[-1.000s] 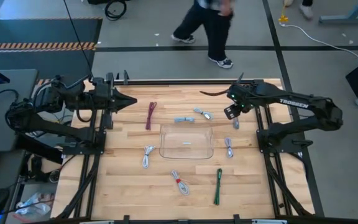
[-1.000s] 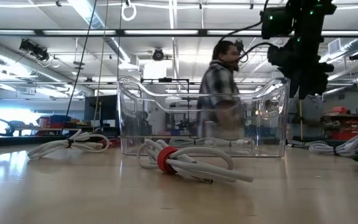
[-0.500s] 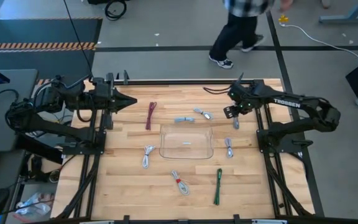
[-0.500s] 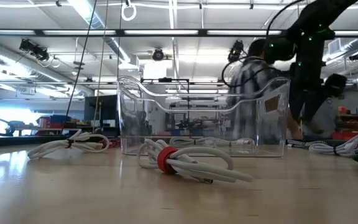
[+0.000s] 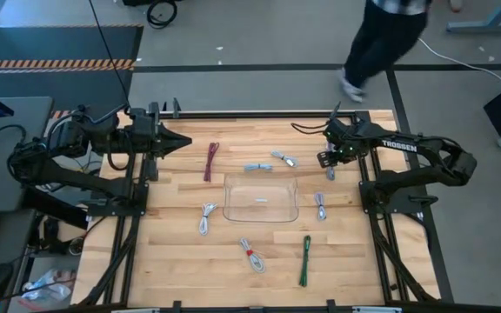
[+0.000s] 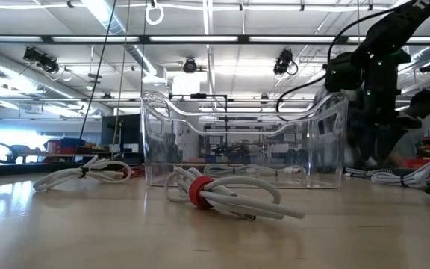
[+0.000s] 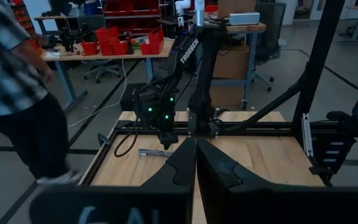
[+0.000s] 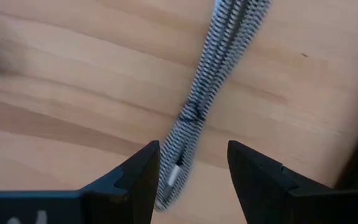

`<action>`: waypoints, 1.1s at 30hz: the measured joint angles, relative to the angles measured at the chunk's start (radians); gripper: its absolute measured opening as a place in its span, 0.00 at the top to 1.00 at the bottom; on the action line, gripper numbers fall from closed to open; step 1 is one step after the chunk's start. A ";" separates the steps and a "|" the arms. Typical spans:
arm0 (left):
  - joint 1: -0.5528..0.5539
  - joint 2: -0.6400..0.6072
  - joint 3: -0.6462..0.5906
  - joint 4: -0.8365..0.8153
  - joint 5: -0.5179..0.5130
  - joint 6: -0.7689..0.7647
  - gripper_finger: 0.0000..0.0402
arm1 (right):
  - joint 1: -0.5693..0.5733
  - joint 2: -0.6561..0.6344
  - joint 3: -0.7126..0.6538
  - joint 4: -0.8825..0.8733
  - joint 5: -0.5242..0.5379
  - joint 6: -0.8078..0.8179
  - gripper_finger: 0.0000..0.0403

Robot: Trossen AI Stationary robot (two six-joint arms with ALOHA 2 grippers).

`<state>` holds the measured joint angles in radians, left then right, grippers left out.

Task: Pick and place USB-C Cables
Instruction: Put the white patterned charger cable into the transparent bin

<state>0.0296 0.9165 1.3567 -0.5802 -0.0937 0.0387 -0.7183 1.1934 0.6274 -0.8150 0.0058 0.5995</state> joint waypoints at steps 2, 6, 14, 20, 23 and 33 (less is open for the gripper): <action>0.000 0.000 0.000 0.000 0.000 0.000 0.95 | 0.000 0.004 -0.011 0.038 -0.007 0.007 0.52; 0.000 0.000 0.000 0.000 0.000 0.000 0.95 | 0.000 0.049 -0.016 0.060 -0.007 0.008 0.52; 0.000 0.000 0.000 0.000 0.000 0.000 0.95 | 0.001 0.191 -0.013 0.147 -0.024 0.006 0.52; 0.000 0.000 0.000 0.000 0.000 0.000 0.95 | 0.001 0.241 0.012 0.128 -0.026 0.001 0.53; 0.000 0.000 0.000 -0.001 0.000 0.001 0.95 | -0.001 0.243 0.022 0.113 -0.019 -0.006 0.60; 0.000 0.000 0.000 -0.002 0.000 0.000 0.95 | -0.005 0.235 0.026 0.105 -0.004 -0.020 0.95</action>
<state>0.0296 0.9165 1.3567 -0.5823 -0.0937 0.0383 -0.7235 1.4280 0.6533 -0.7101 0.0021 0.5793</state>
